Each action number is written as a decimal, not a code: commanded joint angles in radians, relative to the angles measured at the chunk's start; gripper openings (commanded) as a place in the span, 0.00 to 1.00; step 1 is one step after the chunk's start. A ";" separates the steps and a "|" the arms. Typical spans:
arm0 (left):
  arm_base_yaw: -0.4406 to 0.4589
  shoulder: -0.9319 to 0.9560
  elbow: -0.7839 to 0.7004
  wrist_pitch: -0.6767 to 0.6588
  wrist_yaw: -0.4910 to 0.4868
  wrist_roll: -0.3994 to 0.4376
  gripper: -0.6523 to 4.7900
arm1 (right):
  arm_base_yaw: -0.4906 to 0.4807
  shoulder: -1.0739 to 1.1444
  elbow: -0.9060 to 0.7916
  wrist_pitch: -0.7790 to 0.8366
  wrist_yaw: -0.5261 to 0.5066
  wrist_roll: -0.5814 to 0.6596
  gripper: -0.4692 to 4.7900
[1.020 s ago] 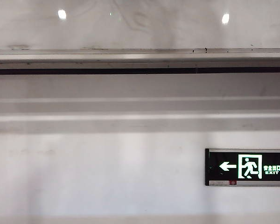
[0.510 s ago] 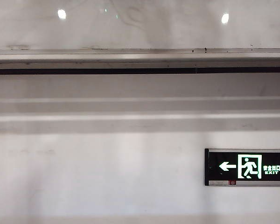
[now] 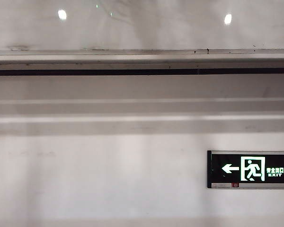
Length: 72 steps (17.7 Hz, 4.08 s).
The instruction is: Wipe the whiteboard clean using the black magnetic whiteboard eraser attached to the whiteboard.
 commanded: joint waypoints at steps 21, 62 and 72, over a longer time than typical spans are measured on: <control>-0.045 0.095 0.005 0.275 0.068 -0.227 0.43 | 0.003 -0.004 0.003 -0.010 -0.002 0.023 0.08; -0.100 0.090 0.005 0.208 -0.025 0.110 0.57 | 0.003 -0.004 0.003 -0.021 -0.003 0.023 0.08; -0.100 0.090 0.005 0.201 -0.080 0.110 0.74 | 0.004 -0.004 0.003 -0.039 -0.005 0.050 0.08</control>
